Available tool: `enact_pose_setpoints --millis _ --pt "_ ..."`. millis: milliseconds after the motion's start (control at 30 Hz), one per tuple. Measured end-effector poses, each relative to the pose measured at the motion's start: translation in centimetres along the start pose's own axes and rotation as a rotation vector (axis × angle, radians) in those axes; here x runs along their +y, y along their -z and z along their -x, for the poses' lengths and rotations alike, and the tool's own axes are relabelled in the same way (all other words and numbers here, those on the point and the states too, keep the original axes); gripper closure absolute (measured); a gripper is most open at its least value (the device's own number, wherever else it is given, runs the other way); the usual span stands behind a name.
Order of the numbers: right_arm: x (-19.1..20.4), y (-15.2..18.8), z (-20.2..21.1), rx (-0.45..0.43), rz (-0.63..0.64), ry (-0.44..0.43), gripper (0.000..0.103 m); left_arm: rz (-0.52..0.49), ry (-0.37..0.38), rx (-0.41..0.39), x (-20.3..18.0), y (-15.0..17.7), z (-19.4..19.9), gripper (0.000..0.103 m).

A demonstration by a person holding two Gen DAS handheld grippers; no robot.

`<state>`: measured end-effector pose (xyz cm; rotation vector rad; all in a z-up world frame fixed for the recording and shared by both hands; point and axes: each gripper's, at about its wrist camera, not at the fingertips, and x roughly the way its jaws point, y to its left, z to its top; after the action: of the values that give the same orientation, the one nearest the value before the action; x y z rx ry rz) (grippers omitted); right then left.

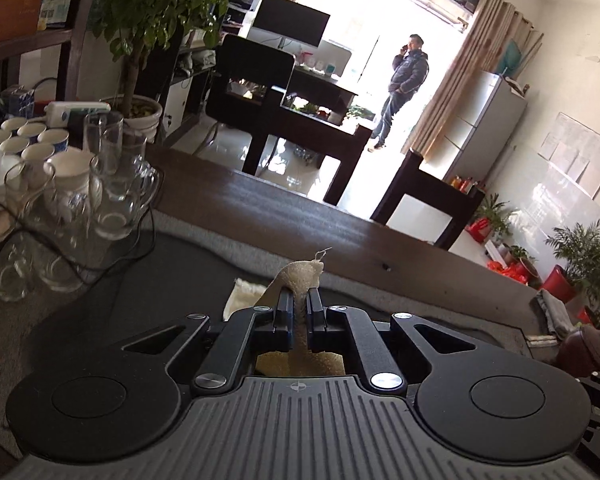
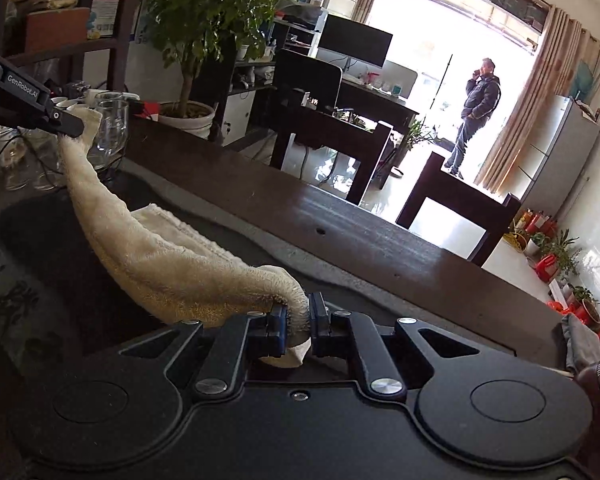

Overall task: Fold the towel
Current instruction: 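Lower the towel edge held by both grippers back onto the tray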

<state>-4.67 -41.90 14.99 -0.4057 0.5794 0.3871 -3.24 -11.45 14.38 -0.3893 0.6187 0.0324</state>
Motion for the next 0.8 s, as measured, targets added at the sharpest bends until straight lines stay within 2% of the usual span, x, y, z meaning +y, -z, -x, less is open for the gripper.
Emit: enact_pose_setpoints --millis 133,333,400,567,700,800 --pt "0.6 1.6 1.5 0.013 -0.003 -0.021 0.091 -0.01 -0.022 0.027 0.6 3.6 2.1 0.097" --pt "2.0 4.9 3.7 0.062 -0.01 -0.093 0.091 0.023 -0.047 0.025 1.0 6.3 4.9 0.097" --pt "2.4 6.0 4.2 0.081 -0.004 -0.12 0.091 0.003 -0.06 0.005 0.9 7.4 6.0 0.097" --pt "2.8 7.7 4.6 0.114 0.008 -0.165 0.091 0.028 -0.085 0.03 0.9 9.4 6.5 0.097" --pt "3.2 8.1 4.4 0.129 0.016 -0.188 0.091 0.054 -0.111 0.05 1.4 10.3 6.4 0.097" --pt "2.8 7.7 3.7 0.127 -0.004 -0.178 0.091 0.065 -0.108 0.043 1.5 9.5 5.8 0.097"
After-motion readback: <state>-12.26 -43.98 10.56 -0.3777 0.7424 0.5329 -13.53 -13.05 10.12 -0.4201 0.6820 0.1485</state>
